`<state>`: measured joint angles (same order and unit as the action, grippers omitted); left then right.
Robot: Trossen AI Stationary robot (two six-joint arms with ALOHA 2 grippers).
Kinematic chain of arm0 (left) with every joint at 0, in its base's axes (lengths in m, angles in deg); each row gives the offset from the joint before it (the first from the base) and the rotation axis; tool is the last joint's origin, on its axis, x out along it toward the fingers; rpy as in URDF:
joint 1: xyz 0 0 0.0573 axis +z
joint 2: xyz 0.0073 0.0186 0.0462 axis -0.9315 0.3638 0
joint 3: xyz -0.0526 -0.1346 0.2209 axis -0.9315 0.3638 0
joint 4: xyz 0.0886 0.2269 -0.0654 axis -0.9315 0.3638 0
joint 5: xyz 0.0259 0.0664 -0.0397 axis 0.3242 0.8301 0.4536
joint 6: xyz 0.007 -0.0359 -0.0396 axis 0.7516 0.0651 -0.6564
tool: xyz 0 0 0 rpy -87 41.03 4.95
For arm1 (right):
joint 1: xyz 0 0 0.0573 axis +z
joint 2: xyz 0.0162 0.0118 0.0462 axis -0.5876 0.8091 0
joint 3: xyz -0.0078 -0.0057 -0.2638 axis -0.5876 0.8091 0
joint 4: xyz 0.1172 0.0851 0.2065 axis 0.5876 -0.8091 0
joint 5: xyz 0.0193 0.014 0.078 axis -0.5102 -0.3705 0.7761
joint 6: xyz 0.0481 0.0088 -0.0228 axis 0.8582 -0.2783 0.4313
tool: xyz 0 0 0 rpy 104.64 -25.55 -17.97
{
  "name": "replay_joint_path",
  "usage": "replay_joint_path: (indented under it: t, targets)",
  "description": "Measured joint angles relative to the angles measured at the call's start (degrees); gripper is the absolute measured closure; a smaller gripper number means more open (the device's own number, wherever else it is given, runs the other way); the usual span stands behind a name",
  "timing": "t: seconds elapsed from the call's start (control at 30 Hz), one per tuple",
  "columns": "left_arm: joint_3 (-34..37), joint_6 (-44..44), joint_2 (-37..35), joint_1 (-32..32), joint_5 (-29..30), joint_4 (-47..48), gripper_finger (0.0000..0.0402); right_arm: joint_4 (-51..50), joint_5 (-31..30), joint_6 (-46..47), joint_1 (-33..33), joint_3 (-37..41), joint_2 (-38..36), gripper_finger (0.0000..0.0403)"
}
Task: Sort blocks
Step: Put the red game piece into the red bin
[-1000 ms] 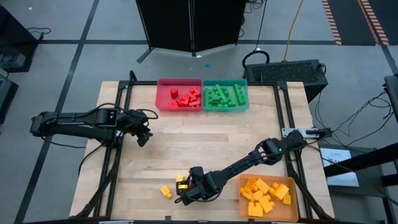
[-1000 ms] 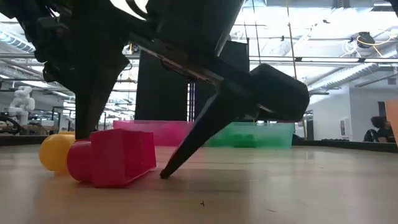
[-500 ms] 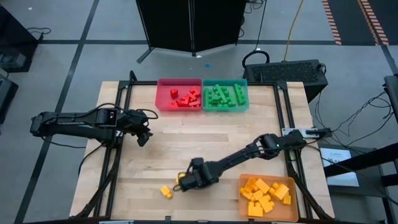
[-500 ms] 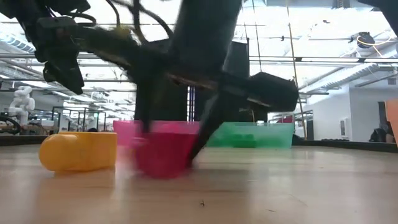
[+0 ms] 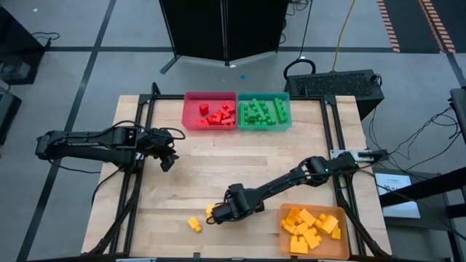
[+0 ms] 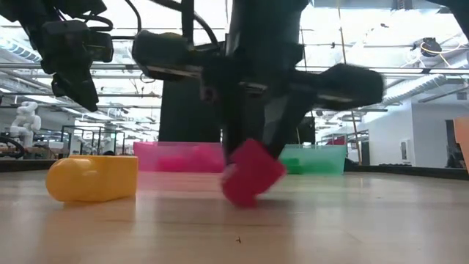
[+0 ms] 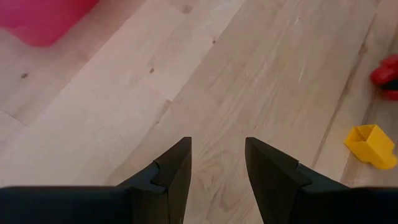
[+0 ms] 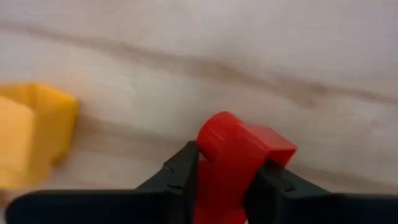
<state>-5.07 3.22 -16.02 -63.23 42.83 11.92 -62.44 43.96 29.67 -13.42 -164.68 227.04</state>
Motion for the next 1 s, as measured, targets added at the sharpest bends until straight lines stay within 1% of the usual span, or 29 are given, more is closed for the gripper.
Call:
replay_joint_path:
  t: [0.13,0.23,0.3,0.37,0.5,0.7,0.9,1.0]
  targets:
    - [0.0,0.2,0.0,0.0,0.3,0.0,0.0249,-4.9,-1.8,-1.2,0.9,-2.8,-1.0,0.036]
    - [0.0,0.2,0.0,0.0,0.9,-0.1,0.0249,-9.3,-4.6,-3.1,-0.3,-4.9,-2.5,0.0391]
    - [0.0,0.2,0.0,0.0,1.1,-0.1,0.0249,-10.7,-5.8,-5.5,-2.0,-6.1,-3.0,0.0395]
    - [0.0,0.2,0.0,0.0,1.5,-0.1,0.0249,-10.2,-5.7,-8.6,-4.0,-6.9,-2.9,0.0389]
    - [0.0,0.2,0.0,0.0,1.8,0.3,0.0249,-5.3,-5.7,-16.4,-8.9,-7.1,-2.7,0.039]
    - [0.0,0.2,0.0,0.0,1.9,0.9,0.0249,4.3,-5.8,-29.1,-19.5,-7.2,-2.8,0.0394]
    - [0.0,0.0,0.0,0.0,1.9,1.2,0.0249,13.7,-3.9,-35.7,-28.8,-7.3,-3.7,0.0393]
    - [0.0,0.0,0.0,0.0,2.0,1.7,0.0249,13.4,-3.5,-37.9,-32.2,-10.2,-4.6,0.0393]
